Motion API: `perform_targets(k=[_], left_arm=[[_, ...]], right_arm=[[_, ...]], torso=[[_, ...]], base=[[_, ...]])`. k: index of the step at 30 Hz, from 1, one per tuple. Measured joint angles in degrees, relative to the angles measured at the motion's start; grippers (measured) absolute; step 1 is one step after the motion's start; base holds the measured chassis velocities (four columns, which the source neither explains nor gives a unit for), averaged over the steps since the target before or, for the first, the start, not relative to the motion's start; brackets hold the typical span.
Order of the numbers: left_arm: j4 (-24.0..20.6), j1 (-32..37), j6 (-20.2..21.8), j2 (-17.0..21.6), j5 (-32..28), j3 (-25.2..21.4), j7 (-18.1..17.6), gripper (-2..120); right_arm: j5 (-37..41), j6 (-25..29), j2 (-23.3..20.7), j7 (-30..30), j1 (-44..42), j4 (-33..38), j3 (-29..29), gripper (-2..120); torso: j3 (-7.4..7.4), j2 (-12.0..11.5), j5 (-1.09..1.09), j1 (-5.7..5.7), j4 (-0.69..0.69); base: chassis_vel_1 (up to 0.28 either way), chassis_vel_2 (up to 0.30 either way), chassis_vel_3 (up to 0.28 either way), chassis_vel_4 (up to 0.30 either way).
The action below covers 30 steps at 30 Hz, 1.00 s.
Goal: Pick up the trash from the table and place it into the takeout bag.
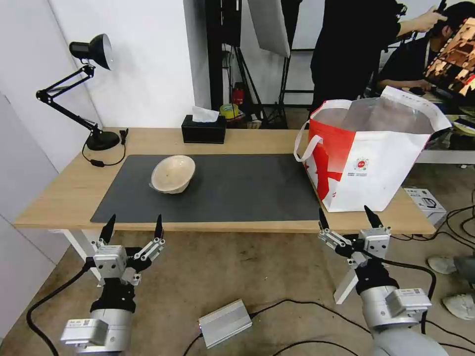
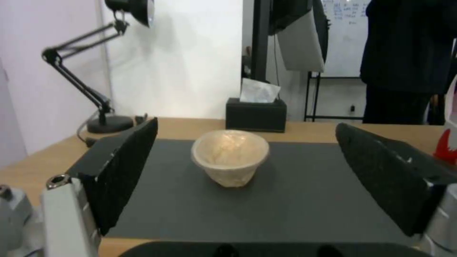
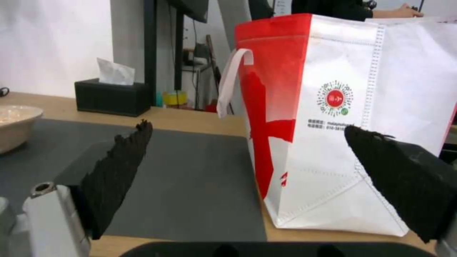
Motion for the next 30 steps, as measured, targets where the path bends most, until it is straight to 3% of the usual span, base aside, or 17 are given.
perform_targets(k=[7, 14, 23, 30], left_arm=[[0.1, -2.3, 4.4, 1.1, -7.2, -0.1, -0.9, 100], [-0.2, -5.3, 8.6, 4.8, -15.5, -0.5, -3.0, 100], [-1.5, -6.9, 12.3, 5.8, -24.7, -0.6, -7.4, 100], [-0.6, -9.9, 14.4, 6.3, -33.1, -1.0, -13.5, 100]], right_arm=[[0.5, -0.1, 0.0, 0.9, -0.3, 0.5, 0.2, 100], [1.2, -0.2, -0.2, 1.2, -0.7, 0.8, 0.6, 100], [1.4, -0.3, -0.8, 1.1, -0.1, 0.3, 0.0, 100], [2.6, -1.2, -2.4, 1.1, 1.9, -0.8, -3.1, 100]], torso=[[0.0, 0.0, 0.0, 0.0, 0.0], [0.0, 0.0, 0.0, 0.0, 0.0], [0.0, 0.0, 0.0, 0.0, 0.0], [0.0, 0.0, 0.0, 0.0, 0.02]], base=[[0.0, 0.0, 0.0, 0.0], [0.0, 0.0, 0.0, 0.0], [0.0, 0.0, 0.0, 0.0], [0.0, 0.0, 0.0, 0.0]])
